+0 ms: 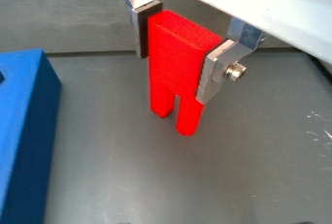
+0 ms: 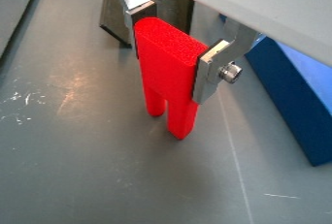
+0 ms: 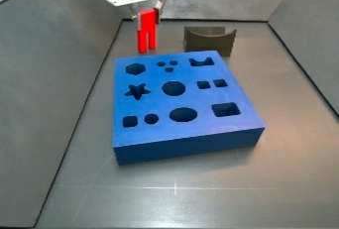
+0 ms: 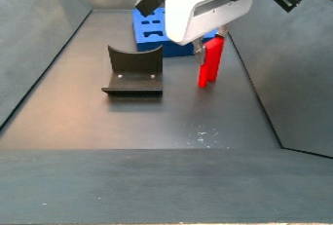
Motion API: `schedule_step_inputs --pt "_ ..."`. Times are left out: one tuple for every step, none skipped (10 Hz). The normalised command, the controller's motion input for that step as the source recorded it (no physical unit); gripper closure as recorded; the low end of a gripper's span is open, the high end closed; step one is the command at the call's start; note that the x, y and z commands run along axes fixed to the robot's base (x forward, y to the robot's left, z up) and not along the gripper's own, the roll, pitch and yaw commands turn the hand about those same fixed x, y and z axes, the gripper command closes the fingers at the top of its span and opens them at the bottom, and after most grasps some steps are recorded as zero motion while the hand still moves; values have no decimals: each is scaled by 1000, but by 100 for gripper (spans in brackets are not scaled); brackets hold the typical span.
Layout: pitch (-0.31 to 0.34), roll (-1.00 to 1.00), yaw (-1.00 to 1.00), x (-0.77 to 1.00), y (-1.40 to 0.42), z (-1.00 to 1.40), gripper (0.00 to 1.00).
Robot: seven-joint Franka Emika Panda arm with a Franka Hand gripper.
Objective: Pick up the square-circle object. Move up. Move to above the board. Insert the square-circle object.
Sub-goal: Move up, then move to above the board.
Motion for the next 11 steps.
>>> schedule_step_inputs --pt "-7 7 14 39 62 823 100" --pt "20 13 11 23 62 692 100" --pt "29 18 5 15 45 597 100" --pt "41 30 -2 7 28 388 100" --pt "50 40 -5 5 21 222 100" --pt "-100 155 394 248 57 1000 100" --pt "-77 154 365 241 53 1000 100" --pt "-38 151 305 227 49 1000 100" --pt "20 152 188 209 45 1000 100" --pt "55 149 130 202 43 1000 100" --pt "87 142 86 191 40 1000 100"
